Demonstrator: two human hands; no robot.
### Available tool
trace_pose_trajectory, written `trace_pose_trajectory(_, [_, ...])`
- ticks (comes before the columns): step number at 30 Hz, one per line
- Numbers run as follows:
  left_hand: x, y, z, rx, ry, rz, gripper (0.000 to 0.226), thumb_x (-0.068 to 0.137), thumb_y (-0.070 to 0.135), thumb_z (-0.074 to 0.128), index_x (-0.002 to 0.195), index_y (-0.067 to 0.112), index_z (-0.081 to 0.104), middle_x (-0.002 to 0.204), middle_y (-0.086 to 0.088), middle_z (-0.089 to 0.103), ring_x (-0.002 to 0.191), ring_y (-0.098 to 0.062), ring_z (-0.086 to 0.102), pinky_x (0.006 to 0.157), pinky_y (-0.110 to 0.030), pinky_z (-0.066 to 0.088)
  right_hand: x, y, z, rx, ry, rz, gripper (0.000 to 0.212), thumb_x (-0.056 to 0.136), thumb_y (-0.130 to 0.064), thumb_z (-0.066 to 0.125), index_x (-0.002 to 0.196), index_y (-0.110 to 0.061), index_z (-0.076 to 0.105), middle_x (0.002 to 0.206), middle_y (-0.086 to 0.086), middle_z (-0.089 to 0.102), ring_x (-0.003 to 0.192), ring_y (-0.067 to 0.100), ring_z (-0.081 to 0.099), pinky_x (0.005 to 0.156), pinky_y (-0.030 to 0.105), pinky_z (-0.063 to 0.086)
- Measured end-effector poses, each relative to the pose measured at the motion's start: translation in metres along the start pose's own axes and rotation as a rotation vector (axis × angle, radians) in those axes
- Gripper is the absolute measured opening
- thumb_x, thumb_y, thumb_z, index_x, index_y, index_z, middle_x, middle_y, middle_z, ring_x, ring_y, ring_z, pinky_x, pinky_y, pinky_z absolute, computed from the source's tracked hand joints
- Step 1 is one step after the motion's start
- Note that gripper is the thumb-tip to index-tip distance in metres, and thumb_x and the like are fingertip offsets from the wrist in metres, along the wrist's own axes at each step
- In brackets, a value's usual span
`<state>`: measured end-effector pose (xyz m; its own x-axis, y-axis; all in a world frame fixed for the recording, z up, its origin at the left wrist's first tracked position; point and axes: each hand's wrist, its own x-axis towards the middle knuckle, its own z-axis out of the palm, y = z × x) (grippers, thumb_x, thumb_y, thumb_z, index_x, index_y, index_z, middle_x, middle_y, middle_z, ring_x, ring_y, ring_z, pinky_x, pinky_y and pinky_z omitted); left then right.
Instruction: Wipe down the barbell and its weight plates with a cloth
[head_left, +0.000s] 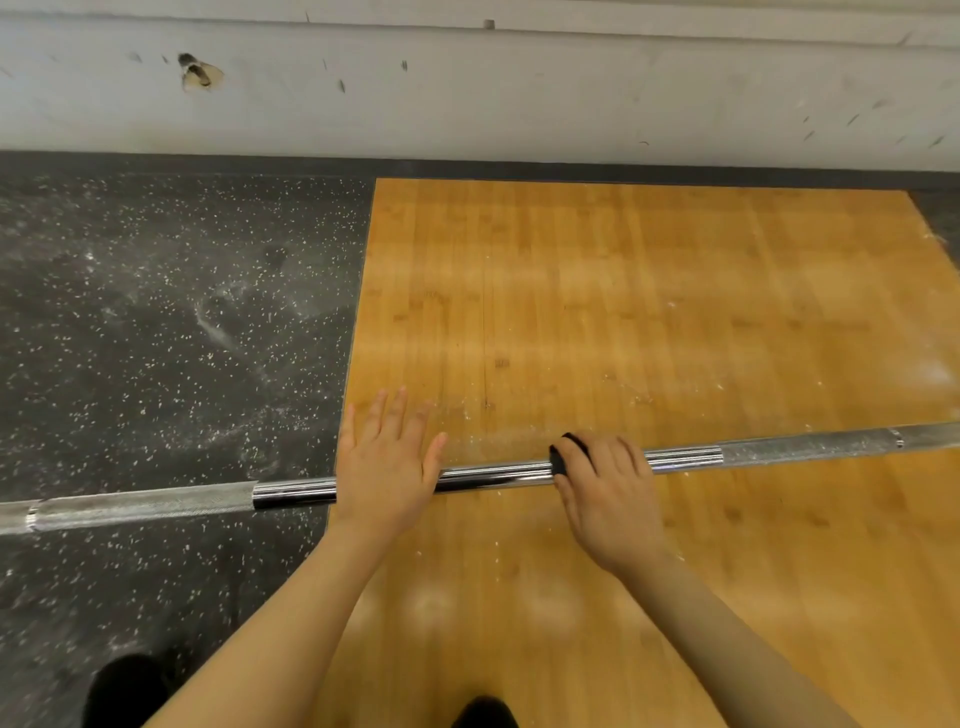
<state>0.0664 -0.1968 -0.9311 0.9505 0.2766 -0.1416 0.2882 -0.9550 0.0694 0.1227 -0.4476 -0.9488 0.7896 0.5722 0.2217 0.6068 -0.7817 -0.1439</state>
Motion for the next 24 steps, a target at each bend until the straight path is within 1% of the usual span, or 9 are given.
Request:
trace_pose_trajectory(3, [0.001, 0.000, 0.002, 0.022, -0.008, -0.006, 0.074, 0.096, 0.056, -0.001, 0.146, 0.024, 0.042, 0.153, -0.005, 0.037, 0.146, -0.024, 0.024, 0.119, -0.052, 0.010, -0.004, 0.024, -0.008, -0.029, -0.007, 0.042, 0.037, 0.098, -0.033, 0.039, 0.118, -0.012, 0.060, 0.116, 0.007, 0.059, 0.103, 0.028, 0.054, 0.098, 0.044, 0.039])
trace_pose_trajectory(5, [0.001, 0.000, 0.003, 0.029, -0.012, -0.006, 0.076, 0.094, 0.057, -0.006, 0.148, 0.026, 0.037, 0.156, -0.004, 0.033, 0.147, -0.023, 0.020, 0.119, -0.051, 0.007, -0.002, 0.025, -0.010, -0.026, -0.010, 0.053, 0.036, 0.098, -0.032, 0.038, 0.117, -0.011, 0.061, 0.114, 0.007, 0.060, 0.102, 0.028, 0.055, 0.097, 0.044, 0.039])
trace_pose_trajectory(8, [0.000, 0.000, 0.003, 0.031, -0.016, -0.009, 0.078, 0.092, 0.057, -0.010, 0.150, 0.027, 0.033, 0.157, -0.004, 0.029, 0.148, -0.022, 0.017, 0.120, -0.050, 0.004, 0.001, 0.013, -0.010, -0.003, 0.014, 0.098, 0.036, 0.097, -0.031, 0.038, 0.114, -0.011, 0.062, 0.112, 0.007, 0.060, 0.100, 0.029, 0.055, 0.093, 0.046, 0.042])
trace_pose_trajectory(10, [-0.001, 0.001, 0.003, 0.036, -0.027, -0.005, 0.083, 0.090, 0.058, -0.017, 0.150, 0.028, 0.031, 0.158, -0.002, 0.028, 0.149, -0.020, 0.015, 0.120, -0.048, 0.003, 0.002, 0.002, -0.009, 0.012, 0.010, 0.077, 0.035, 0.097, -0.032, 0.039, 0.115, -0.011, 0.062, 0.113, 0.007, 0.060, 0.100, 0.029, 0.054, 0.092, 0.045, 0.042])
trace_pose_trajectory(12, [-0.002, 0.001, 0.003, 0.018, -0.035, 0.007, 0.094, 0.085, 0.061, -0.027, 0.149, 0.027, 0.034, 0.156, 0.000, 0.032, 0.148, -0.017, 0.015, 0.120, -0.046, 0.001, 0.004, -0.014, -0.007, 0.030, -0.020, 0.038, 0.036, 0.097, -0.033, 0.040, 0.117, -0.012, 0.062, 0.114, 0.007, 0.060, 0.100, 0.028, 0.055, 0.094, 0.045, 0.042])
trace_pose_trajectory(14, [-0.004, 0.001, 0.003, -0.004, -0.037, 0.011, 0.101, 0.082, 0.061, -0.032, 0.149, 0.026, 0.034, 0.156, 0.001, 0.032, 0.149, -0.016, 0.013, 0.120, -0.045, -0.002, 0.005, -0.030, -0.004, 0.045, -0.043, 0.024, 0.036, 0.097, -0.033, 0.041, 0.119, -0.013, 0.061, 0.115, 0.006, 0.060, 0.100, 0.027, 0.055, 0.096, 0.045, 0.041])
trace_pose_trajectory(16, [-0.007, 0.001, 0.003, -0.006, -0.041, 0.010, 0.101, 0.081, 0.061, -0.033, 0.150, 0.027, 0.031, 0.157, 0.002, 0.030, 0.149, -0.015, 0.010, 0.120, -0.045, -0.003, 0.003, -0.039, -0.001, 0.046, -0.045, 0.030, 0.035, 0.098, -0.033, 0.042, 0.120, -0.013, 0.061, 0.115, 0.006, 0.060, 0.101, 0.027, 0.055, 0.098, 0.044, 0.040])
trace_pose_trajectory(20, [-0.017, 0.002, 0.005, -0.019, -0.060, 0.005, 0.098, 0.082, 0.061, -0.032, 0.151, 0.028, 0.029, 0.158, 0.003, 0.028, 0.149, -0.014, 0.008, 0.120, -0.044, -0.005, -0.008, -0.037, -0.003, 0.045, -0.029, 0.006, 0.035, 0.098, -0.034, 0.040, 0.121, -0.015, 0.059, 0.117, 0.004, 0.059, 0.099, 0.025, 0.054, 0.099, 0.043, 0.039])
trace_pose_trajectory(24, [-0.032, 0.003, 0.008, -0.040, -0.066, 0.004, 0.094, 0.085, 0.063, -0.029, 0.151, 0.028, 0.029, 0.158, 0.004, 0.025, 0.149, -0.013, 0.004, 0.119, -0.043, -0.009, -0.021, -0.040, -0.007, 0.075, -0.002, -0.011, 0.033, 0.097, -0.033, 0.041, 0.121, -0.016, 0.057, 0.118, 0.004, 0.057, 0.101, 0.024, 0.052, 0.099, 0.043, 0.039])
